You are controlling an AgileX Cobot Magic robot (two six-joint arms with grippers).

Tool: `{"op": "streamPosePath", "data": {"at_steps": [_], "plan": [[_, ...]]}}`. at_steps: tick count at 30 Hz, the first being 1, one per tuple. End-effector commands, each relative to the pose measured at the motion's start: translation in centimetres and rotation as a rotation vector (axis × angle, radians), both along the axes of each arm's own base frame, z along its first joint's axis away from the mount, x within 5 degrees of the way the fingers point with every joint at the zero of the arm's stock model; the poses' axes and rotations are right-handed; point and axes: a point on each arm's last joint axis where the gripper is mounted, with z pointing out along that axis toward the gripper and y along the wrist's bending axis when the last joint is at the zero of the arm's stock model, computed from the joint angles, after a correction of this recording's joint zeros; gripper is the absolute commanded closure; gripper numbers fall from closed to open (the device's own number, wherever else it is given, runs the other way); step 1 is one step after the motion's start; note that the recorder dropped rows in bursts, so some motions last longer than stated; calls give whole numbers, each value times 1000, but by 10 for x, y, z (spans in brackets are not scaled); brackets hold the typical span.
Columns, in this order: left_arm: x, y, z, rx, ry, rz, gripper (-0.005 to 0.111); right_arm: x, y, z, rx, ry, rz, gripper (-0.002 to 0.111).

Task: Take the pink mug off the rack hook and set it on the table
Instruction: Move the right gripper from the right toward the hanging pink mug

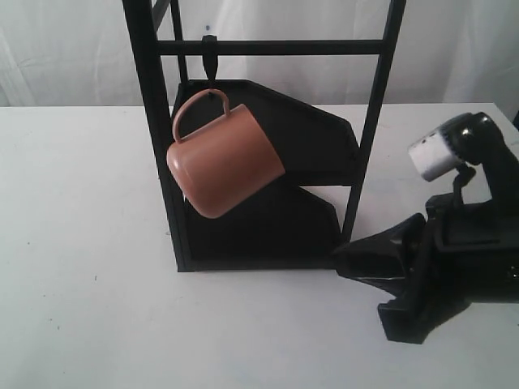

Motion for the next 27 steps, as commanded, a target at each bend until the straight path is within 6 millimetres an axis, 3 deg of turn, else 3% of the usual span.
{"op": "streamPosePath", "data": {"at_steps": [1,6,13,17,22,27], "plan": [[0,-1,-1,-6,-5,-6,107,-7,1,8,-101,51,133,108],[0,-1,-1,-6,-5,-6,107,1,-13,-5,-306,192,6,108],[0,-1,-1,-6,-5,-6,107,26,-50,-30,-660,314,-441,108],[0,-1,-1,-6,-5,-6,107,31,-43,-13,-579,268,-431,108],[0,-1,-1,-6,-5,-6,107,27,-32,13,-434,59,-289,108],[0,-1,-1,-6,-5,-6,107,19,-39,31,-401,-91,-328,108]]}}
